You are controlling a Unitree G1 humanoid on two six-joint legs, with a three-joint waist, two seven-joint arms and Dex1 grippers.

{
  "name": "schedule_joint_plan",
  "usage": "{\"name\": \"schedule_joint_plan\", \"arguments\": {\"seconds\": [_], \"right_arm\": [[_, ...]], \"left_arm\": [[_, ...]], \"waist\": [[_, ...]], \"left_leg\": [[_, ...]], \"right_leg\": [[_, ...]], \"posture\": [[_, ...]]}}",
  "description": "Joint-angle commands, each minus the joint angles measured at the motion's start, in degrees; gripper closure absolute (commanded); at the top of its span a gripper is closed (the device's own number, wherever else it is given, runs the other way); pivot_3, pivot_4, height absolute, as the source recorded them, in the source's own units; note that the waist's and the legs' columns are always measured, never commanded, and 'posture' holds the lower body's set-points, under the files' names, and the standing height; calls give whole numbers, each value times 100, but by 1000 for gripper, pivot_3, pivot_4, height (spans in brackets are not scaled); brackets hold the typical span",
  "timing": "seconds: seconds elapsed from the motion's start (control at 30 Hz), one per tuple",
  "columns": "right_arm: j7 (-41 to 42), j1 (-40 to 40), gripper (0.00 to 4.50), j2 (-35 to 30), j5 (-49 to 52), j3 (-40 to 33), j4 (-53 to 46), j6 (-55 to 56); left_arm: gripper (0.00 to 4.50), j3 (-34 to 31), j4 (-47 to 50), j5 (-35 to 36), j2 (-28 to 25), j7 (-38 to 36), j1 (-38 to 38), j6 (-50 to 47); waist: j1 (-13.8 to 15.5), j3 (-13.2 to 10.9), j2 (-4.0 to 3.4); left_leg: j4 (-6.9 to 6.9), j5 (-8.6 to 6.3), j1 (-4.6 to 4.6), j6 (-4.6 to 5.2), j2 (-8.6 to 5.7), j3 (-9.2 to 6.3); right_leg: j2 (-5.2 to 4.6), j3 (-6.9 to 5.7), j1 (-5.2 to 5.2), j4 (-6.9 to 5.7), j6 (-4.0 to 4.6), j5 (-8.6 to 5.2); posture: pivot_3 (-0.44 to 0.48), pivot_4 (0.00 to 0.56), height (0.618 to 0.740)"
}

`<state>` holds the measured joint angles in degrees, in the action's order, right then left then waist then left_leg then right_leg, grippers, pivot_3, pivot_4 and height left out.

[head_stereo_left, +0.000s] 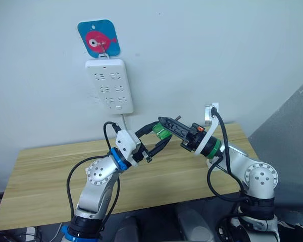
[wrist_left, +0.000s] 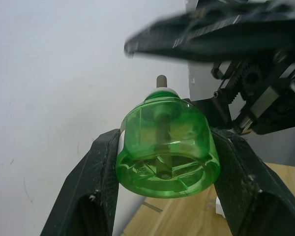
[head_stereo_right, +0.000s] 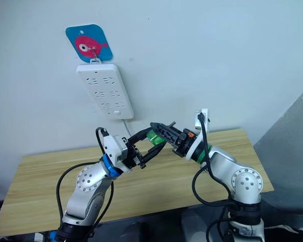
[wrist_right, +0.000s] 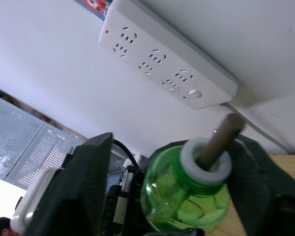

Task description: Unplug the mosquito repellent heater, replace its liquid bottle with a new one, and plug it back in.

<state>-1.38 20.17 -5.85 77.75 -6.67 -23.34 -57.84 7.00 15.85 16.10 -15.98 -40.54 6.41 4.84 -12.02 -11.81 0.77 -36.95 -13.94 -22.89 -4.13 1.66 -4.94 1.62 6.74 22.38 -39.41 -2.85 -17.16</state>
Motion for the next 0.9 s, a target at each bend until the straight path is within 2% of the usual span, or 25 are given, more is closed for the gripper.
{"name": "schedule_joint_plan", "arguments": {"seconds": [0.03, 0.13, 0.4, 0.57, 0.63, 0.77, 0.9], "right_arm": [[98, 81, 2776, -26, 198, 148, -123, 111], [138, 117, 3654, -92, 176, 218, -84, 144], [196, 236, 3652, -253, 250, 289, -2, 185], [197, 201, 3652, -400, 330, 272, -42, 225], [343, 266, 3652, -635, 17, 205, -46, 350], [921, 374, 3652, -1207, -1042, 316, 21, 779], [1620, 70, 3652, -1764, -3297, 1258, 346, 2047]], "left_arm": [[2235, -25, 113, -20, -9, 69, 38, 123], [2235, -38, 47, -44, -6, 84, 81, 184], [2235, -115, -125, 52, -161, -186, 17, 426], [615, -178, -137, 208, -526, -431, -58, 221], [19, -203, 4, 381, -759, -553, -81, -180], [0, -331, 3, 634, -1296, -775, -157, -1002], [0, -282, -77, 383, -1335, -440, -246, -1406]], "waist": [[0, 1, 0], [0, 4, -1], [2, 17, -2], [-3, 39, -2], [6, 51, -2], [64, 66, -6], [90, 101, 2]], "left_leg": [[0, 0, 0, 0, 0, 0], [0, 0, 1, 0, 0, 0], [0, 0, 1, 0, 0, 0], [0, 0, 2, 0, 0, 1], [-1, 0, 1, 0, 0, 1], [-2, 0, 3, 0, 0, 1], [2, 0, 6, 0, 1, 1]], "right_leg": [[0, 0, 0, 0, 0, 0], [0, 0, 0, -1, 0, 0], [0, 0, 0, -2, -1, 1], [0, 1, 1, -3, 0, 1], [0, 2, 1, -2, -1, 1], [0, 1, 1, -3, -2, 1], [0, -1, 1, -1, -2, 0]], "posture": [[-222, 126, 740], [-215, 126, 740], [-210, 118, 740], [-197, 115, 740], [-179, 117, 740], [-164, 109, 740], [-145, 104, 740]]}}
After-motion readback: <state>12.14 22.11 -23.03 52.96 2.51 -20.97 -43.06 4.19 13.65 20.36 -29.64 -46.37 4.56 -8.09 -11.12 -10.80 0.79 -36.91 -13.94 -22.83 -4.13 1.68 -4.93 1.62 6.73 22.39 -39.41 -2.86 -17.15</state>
